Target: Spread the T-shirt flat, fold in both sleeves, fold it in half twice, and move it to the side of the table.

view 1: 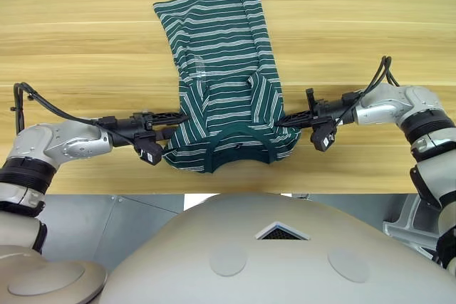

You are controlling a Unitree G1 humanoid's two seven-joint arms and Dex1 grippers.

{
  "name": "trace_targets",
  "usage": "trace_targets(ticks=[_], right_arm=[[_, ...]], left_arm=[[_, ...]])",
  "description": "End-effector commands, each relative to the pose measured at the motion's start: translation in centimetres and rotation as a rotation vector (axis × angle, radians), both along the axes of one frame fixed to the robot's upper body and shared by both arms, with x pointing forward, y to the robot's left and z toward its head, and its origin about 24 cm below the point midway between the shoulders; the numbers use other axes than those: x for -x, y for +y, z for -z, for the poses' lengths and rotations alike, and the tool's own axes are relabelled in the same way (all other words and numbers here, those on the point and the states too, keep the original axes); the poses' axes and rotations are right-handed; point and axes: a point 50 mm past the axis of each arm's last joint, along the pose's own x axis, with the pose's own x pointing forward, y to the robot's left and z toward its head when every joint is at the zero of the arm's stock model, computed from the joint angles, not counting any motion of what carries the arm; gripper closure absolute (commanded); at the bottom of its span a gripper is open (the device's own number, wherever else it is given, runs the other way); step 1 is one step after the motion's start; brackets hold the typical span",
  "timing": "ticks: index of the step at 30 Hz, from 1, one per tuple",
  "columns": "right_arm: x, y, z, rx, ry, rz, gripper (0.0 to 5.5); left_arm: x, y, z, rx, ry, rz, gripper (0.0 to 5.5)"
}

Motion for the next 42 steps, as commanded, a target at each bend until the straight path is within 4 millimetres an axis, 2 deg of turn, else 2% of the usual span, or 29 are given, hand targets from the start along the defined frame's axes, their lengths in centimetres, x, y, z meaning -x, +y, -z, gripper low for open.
trace_targets(ticks=[1, 7, 12, 15, 20, 23, 27, 31, 34, 36, 39, 42], right_arm=[[0.3, 0.0, 0.8, 0.061, 0.007, -0.004, 5.42], [0.1, 0.0, 0.6, 0.039, 0.004, 0.021, 5.42], [0.5, -0.4, 0.2, -0.018, 0.052, 0.048, 5.42], [1.8, -0.7, -0.7, -0.038, 0.199, 0.119, 5.42], [2.7, -0.7, -3.3, -0.021, 0.636, 0.184, 5.42], [2.2, -1.2, -4.2, 0.000, 0.854, 0.202, 5.42], [1.4, -2.0, -5.0, -0.009, 1.118, 0.215, 5.42], [1.1, -2.5, -4.8, 0.025, 1.198, 0.227, 5.42], [1.1, -2.9, -5.1, 0.051, 1.225, 0.227, 5.42], [1.1, -3.2, -5.3, 0.060, 1.248, 0.229, 5.42], [1.2, -3.3, -5.6, 0.068, 1.284, 0.235, 5.42], [1.4, -3.1, -6.2, 0.029, 1.321, 0.223, 5.42]], left_arm=[[7.0, 2.6, 6.1, -0.423, 0.348, 0.202, 4.33], [7.7, 3.7, 6.1, -0.525, 0.346, 0.245, 5.09], [6.8, 4.4, 5.1, -0.560, 0.306, 0.242, 5.50], [5.5, 3.6, 3.1, -0.431, 0.281, 0.160, 5.50], [3.2, 0.3, -0.9, -0.049, 0.273, -0.015, 5.50], [3.2, -0.4, -1.9, 0.112, 0.390, -0.135, 5.50], [2.4, 0.0, -2.8, 0.297, 0.624, -0.322, 5.50], [0.3, 0.5, -5.2, 0.547, 0.776, -0.425, 5.50], [-0.2, 1.4, -6.8, 0.675, 0.894, -0.455, 5.50], [0.0, 2.2, -7.6, 0.727, 1.005, -0.480, 5.50], [1.2, 2.9, -7.7, 0.732, 1.172, -0.502, 5.50], [3.1, 2.5, -6.3, 0.659, 1.323, -0.509, 5.50]])
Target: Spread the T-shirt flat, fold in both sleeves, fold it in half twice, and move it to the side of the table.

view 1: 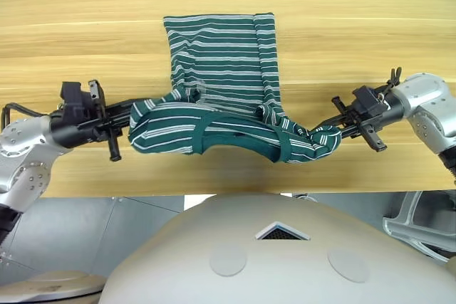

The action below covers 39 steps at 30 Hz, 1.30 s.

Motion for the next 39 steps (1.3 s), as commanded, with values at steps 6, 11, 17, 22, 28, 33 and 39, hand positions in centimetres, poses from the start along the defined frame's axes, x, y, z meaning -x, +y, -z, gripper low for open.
trace_targets(ticks=[6, 11, 17, 22, 28, 33, 39], right_arm=[[0.5, 1.0, -1.8, -0.096, 0.036, 0.007, 5.42], [1.6, 2.1, -2.2, -0.158, 0.081, -0.020, 5.42], [-3.0, 4.2, -1.3, -0.085, 0.049, 0.072, 5.42], [-7.8, 5.9, -1.4, -0.034, -0.026, 0.144, 5.44], [-10.5, 5.3, 1.8, 0.144, -0.060, 0.285, 5.44], [-10.4, 3.9, 3.4, 0.176, -0.048, 0.338, 5.06], [-9.9, 2.1, 4.9, 0.217, -0.018, 0.400, 3.97]], left_arm=[[4.1, -2.1, 2.7, -0.009, 0.256, 0.155, 5.50], [3.9, -2.8, 2.9, 0.035, 0.284, 0.155, 5.50], [-2.7, -3.9, 1.4, 0.070, 0.142, 0.064, 5.50], [-6.7, -3.5, 1.6, 0.075, 0.138, -0.010, 5.50], [-7.0, -1.1, 8.9, -0.159, 0.302, -0.096, 5.50], [-5.3, 0.9, 12.3, -0.296, 0.365, -0.095, 5.50], [-6.0, 2.3, 11.1, -0.192, 0.322, -0.128, 5.50]])
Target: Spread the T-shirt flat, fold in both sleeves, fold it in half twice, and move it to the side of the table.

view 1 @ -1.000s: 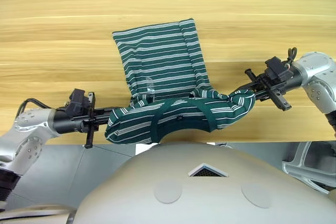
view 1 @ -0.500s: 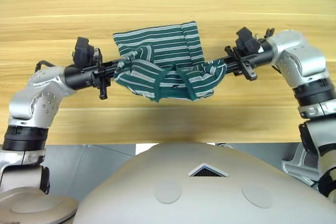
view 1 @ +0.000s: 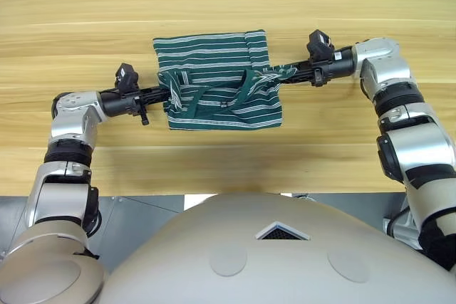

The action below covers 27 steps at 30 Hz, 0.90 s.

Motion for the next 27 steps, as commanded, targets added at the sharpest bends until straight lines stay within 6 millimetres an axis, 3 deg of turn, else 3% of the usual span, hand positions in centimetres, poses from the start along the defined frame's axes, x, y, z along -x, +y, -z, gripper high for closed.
trace_targets(ticks=[1, 9, 14, 18, 23, 27], right_arm=[[-0.4, -0.6, -0.2, 0.013, -0.025, 0.022, 3.80], [-0.5, -0.9, 0.0, -0.014, -0.044, 0.083, 2.39], [-1.0, -1.2, -1.1, -0.095, -0.125, 0.131, 1.52], [-0.5, -2.4, -2.4, -0.179, -0.202, 0.116, 1.44], [2.5, -4.0, -5.3, -0.305, -0.352, 0.058, 1.44], [6.9, -3.1, -8.0, -0.380, -0.427, -0.083, 1.44]], left_arm=[[1.4, 0.9, 1.3, -0.018, 0.089, -0.029, 5.21], [0.2, -0.1, 0.3, 0.105, 0.002, -0.079, 4.00], [-0.6, 0.2, -1.2, 0.208, -0.058, -0.161, 3.19], [-0.3, 0.9, -2.1, 0.252, -0.090, -0.221, 2.45], [0.2, 2.1, -3.8, 0.326, -0.199, -0.331, 1.55], [0.6, 1.6, -3.7, 0.323, -0.242, -0.368, 1.55]])
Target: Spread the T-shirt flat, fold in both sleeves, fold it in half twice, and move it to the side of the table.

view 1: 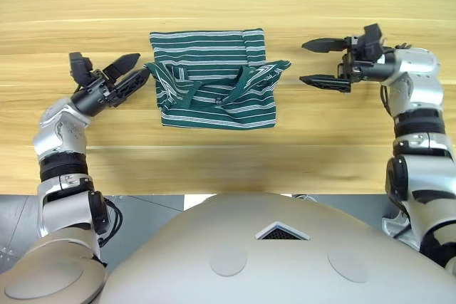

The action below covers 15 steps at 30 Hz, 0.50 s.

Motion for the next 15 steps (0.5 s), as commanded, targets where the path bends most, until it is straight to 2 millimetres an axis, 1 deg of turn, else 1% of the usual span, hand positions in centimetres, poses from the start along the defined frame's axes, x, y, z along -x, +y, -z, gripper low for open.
trace_targets(ticks=[1, 3, 5, 6, 9, 12, 15], right_arm=[[4.5, 1.5, -2.6, -0.002, -0.075, -0.177, 1.44], [6.5, 3.5, -2.7, 0.003, -0.047, -0.285, 1.44], [7.4, 5.6, -2.2, 0.012, 0.007, -0.340, 1.44], [7.5, 6.6, -1.9, 0.029, 0.031, -0.346, 1.44], [7.3, 8.4, -0.6, 0.115, 0.084, -0.315, 1.44], [7.1, 10.0, 0.9, 0.220, 0.129, -0.289, 1.98], [6.2, 11.1, 2.2, 0.291, 0.190, -0.231, 2.44]], left_arm=[[0.6, -1.0, 0.3, -0.003, -0.028, -0.035, 1.55], [0.7, -1.3, 0.1, 0.001, -0.054, -0.059, 1.55], [0.8, -1.2, -0.4, 0.006, -0.096, -0.099, 1.55], [1.0, -1.1, -0.9, 0.019, -0.135, -0.122, 1.55], [1.7, -0.5, -2.8, 0.060, -0.249, -0.219, 1.55], [2.5, 0.7, -5.7, 0.128, -0.408, -0.397, 1.52], [3.4, 1.0, -7.9, 0.160, -0.527, -0.519, 1.52]])
